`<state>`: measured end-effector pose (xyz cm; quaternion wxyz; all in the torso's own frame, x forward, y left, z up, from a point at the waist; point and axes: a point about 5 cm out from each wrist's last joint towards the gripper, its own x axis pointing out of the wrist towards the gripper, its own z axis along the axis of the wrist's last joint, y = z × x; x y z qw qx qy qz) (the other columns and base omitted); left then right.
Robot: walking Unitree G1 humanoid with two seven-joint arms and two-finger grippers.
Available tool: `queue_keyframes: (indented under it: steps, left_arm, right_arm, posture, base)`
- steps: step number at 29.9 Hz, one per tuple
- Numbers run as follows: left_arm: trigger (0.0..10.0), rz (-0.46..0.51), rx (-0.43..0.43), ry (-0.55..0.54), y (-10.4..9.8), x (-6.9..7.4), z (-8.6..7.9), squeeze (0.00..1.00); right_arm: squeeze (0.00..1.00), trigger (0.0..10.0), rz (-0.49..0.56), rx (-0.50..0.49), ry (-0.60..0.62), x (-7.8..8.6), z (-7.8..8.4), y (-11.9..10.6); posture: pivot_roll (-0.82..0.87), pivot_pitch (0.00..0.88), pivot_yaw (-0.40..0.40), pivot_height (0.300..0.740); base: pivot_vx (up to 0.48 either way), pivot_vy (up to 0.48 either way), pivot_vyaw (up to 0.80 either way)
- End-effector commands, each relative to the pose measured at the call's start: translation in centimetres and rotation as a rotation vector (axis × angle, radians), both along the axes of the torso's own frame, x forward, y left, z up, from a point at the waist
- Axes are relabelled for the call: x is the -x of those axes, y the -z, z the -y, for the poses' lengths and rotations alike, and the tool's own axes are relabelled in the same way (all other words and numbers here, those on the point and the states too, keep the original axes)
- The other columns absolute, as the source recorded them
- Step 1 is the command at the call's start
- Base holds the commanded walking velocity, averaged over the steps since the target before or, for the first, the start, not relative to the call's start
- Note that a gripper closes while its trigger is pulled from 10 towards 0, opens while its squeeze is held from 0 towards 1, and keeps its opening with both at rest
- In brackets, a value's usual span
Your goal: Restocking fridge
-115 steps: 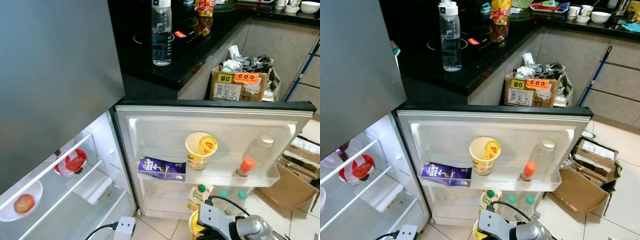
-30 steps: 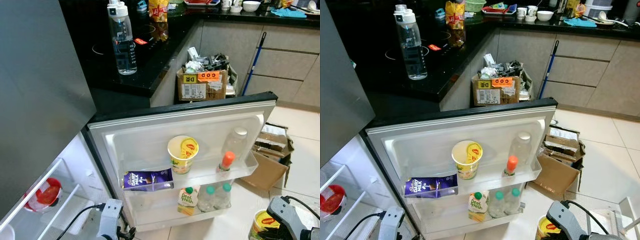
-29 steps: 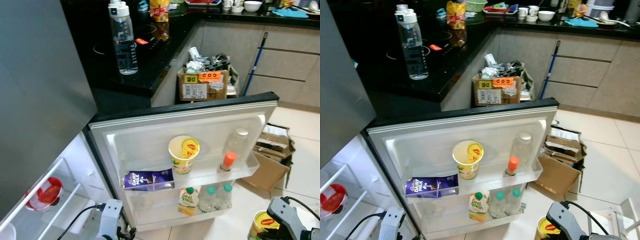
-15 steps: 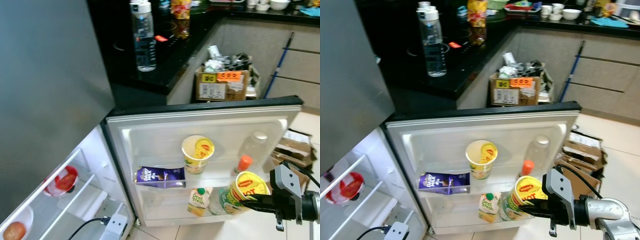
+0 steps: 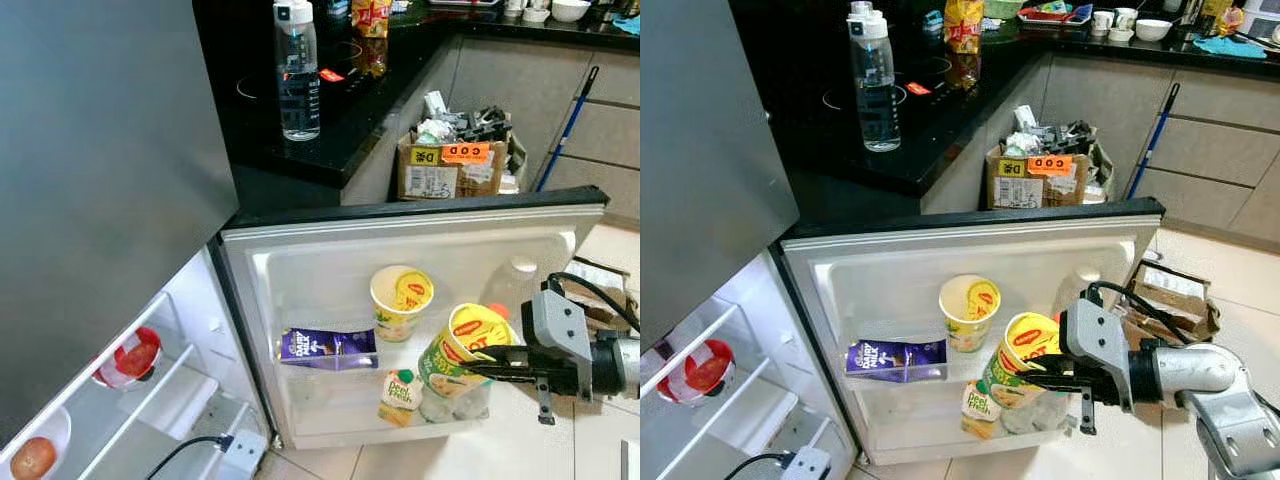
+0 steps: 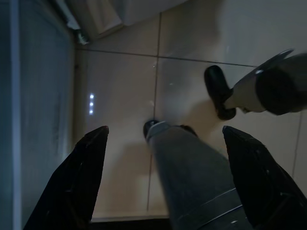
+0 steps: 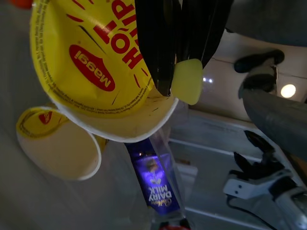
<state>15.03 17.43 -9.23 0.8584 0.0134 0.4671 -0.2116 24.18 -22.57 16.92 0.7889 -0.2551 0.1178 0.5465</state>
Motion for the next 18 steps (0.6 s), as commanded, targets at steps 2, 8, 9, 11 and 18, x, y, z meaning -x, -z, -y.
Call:
queue_keyframes:
  steps: [2, 8, 9, 11, 18]
  left_arm:
    - [10.0, -0.009, -0.003, 0.015, 0.1, 0.1, 0.3, 0.00]
    - [10.0, -0.009, 0.001, 0.015, 0.1, 0.1, 0.4, 0.00]
    - [10.0, -0.009, 0.001, 0.015, 0.1, 0.1, 0.4, 0.00]
    - [10.0, -0.010, 0.001, 0.014, 0.1, 0.1, 0.4, 0.00]
    - [10.0, -0.012, 0.003, 0.013, 0.1, 0.2, 0.4, 0.00]
  right_arm:
    - [0.00, 10.0, 0.040, 0.055, 0.003, -0.3, -0.2, -1.1]
    - [0.00, 10.0, 0.056, 0.055, 0.006, -0.6, -0.2, -1.9]
    - [0.00, 10.0, 0.061, 0.028, -0.010, -0.4, -0.4, -2.3]
    - [0.00, 10.0, 0.061, 0.002, -0.030, -0.2, -0.7, -2.6]
    - [0.00, 10.0, 0.113, 0.021, 0.000, -0.7, -0.5, -3.2]
  posture:
    - [-0.14, 0.000, 0.001, 0.740]
    - [-0.14, 0.000, -0.001, 0.740]
    - [-0.14, 0.000, -0.001, 0.740]
    - [-0.13, 0.000, 0.000, 0.740]
    - [-0.14, 0.000, 0.001, 0.740]
  base:
    - [0.000, 0.000, 0.00]
    - [0.000, 0.000, 0.00]
    - [0.000, 0.000, 0.00]
    - [0.000, 0.000, 0.00]
    - [0.000, 0.000, 0.00]
